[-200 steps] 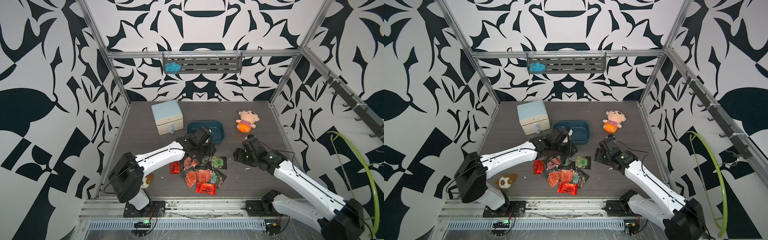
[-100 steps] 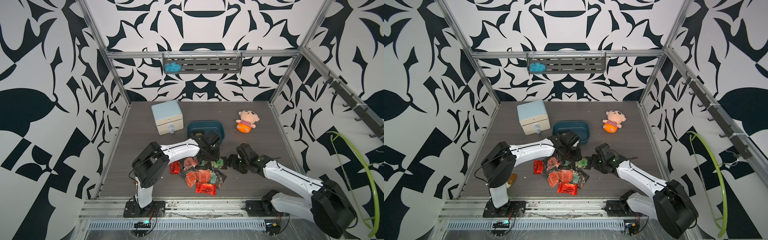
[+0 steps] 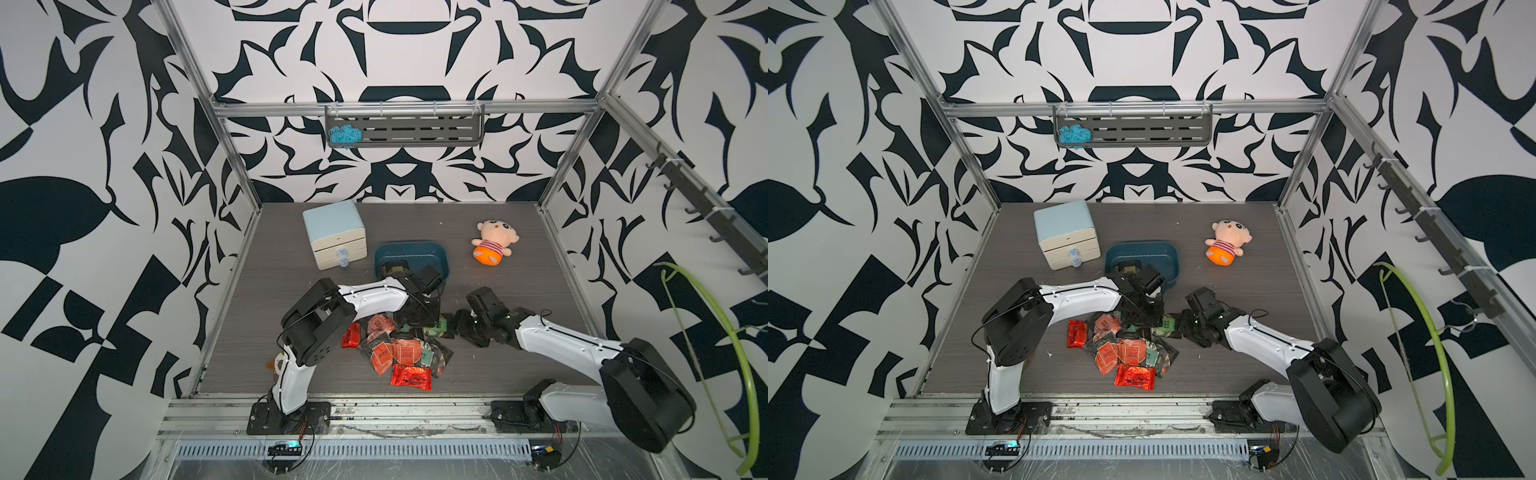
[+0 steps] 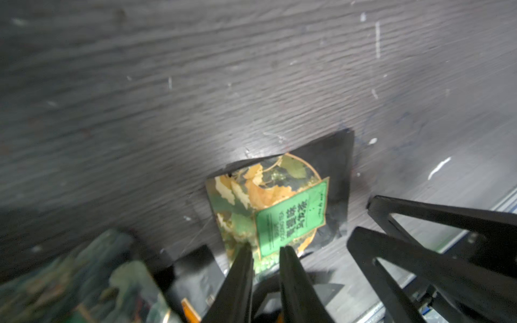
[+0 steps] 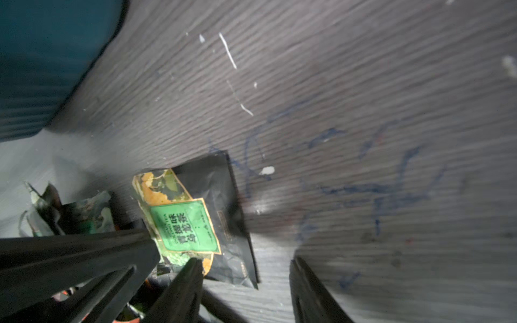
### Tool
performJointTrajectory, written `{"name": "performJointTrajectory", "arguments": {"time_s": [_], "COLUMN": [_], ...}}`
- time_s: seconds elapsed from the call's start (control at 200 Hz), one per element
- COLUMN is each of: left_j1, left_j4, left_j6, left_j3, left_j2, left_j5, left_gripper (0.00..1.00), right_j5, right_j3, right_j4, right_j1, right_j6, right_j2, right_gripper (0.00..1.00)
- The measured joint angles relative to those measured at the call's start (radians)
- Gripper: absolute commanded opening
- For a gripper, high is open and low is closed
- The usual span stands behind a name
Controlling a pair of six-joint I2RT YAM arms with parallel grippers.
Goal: Put the tea bags into the storage box
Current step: Pick up the tea bag from the center of the board.
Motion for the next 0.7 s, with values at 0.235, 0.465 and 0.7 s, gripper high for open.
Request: {"name": "performJointTrajectory", "arguments": {"time_s": [0.235,0.465,0.7], "left_j1": [0.000,0.000,0.000], "left_j4": [-0.005,-0.005,0.000], "left_j6": [-0.008,-0.008,-0.013], "left_j3": [0.000,0.000,-0.001], "left_j2": [0.009,0.009,0.009], "left_j5": [-0.008,-0.015,-0.016], "left_gripper": [0.23,0.22,0.23], "right_j5": [-0.006,-0.019,-0.032], "right_j3": [0.003,0.011,0.025], "right_j4": [0.034,0.081,0.117], "right_j1": [0.000,0.000,0.000], "right_j6": [0.001,0.002,0.003], "right_j2": [0.024,0.059,0.097], "right_gripper": [0.50,0.44,0.39]}}
